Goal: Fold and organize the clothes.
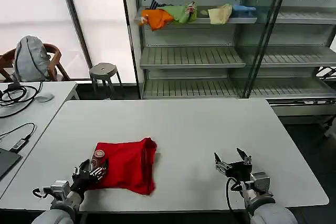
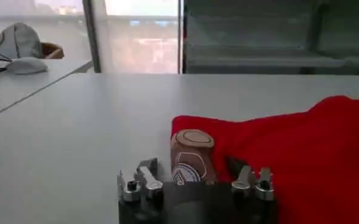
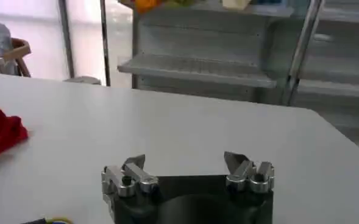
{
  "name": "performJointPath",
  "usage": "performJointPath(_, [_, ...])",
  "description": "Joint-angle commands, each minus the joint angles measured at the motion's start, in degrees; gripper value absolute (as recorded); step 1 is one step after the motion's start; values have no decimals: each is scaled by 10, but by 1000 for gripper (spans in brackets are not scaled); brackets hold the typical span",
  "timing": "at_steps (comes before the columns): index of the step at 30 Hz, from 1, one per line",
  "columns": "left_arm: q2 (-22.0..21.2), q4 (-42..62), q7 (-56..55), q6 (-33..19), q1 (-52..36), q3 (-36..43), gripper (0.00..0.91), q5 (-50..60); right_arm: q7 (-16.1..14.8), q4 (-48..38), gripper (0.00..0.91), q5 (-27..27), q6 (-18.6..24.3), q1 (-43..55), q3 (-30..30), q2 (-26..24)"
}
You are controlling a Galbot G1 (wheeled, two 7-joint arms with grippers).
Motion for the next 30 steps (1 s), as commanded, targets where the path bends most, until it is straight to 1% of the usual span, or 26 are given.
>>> performJointPath(1, [-4,16,-2,-5,2,10,20,-7,0,2,907,-1,0,0,-3,0])
performJointPath(7, [-7,19,8,-14,-1,10,20,-12,0,5,907,-1,0,-4,0,1])
performJointPath(11, [-7,16,20,-11,-2,-1,20,-49,1,5,907,-1,0,-4,0,1])
performJointPath(15, [10,-3,31,0,-5,-43,20,-47,0,6,907,-1,0,-2,-4,1])
performJointPath(18, [46,-36,42,28,-3,-118,20,-41,-1,6,907,0,0,-1,-4,0])
performJointPath(20, [85,-56,71,61,4,-202,20,-50,-2,5,907,0,0,0,-5,0])
performJointPath(21, [92,-58,78,83,7,-223,20,-54,-2,4,907,1,0,1,-6,0])
performJointPath(22, [121,-53,96,82,17,-272,20,-62,-3,4,907,1,0,2,-7,0])
performJointPath(24, [146,-45,112,83,26,-332,20,-56,-4,4,907,1,1,4,-8,0])
performJointPath(26, [176,-38,159,83,39,-398,20,-28,-5,4,907,2,1,9,-9,5])
performJointPath(28, [194,-38,186,83,46,-428,20,19,-6,5,907,3,1,11,-9,6])
performJointPath(30, [197,-52,189,83,56,-435,20,49,-6,4,907,4,2,11,-11,5])
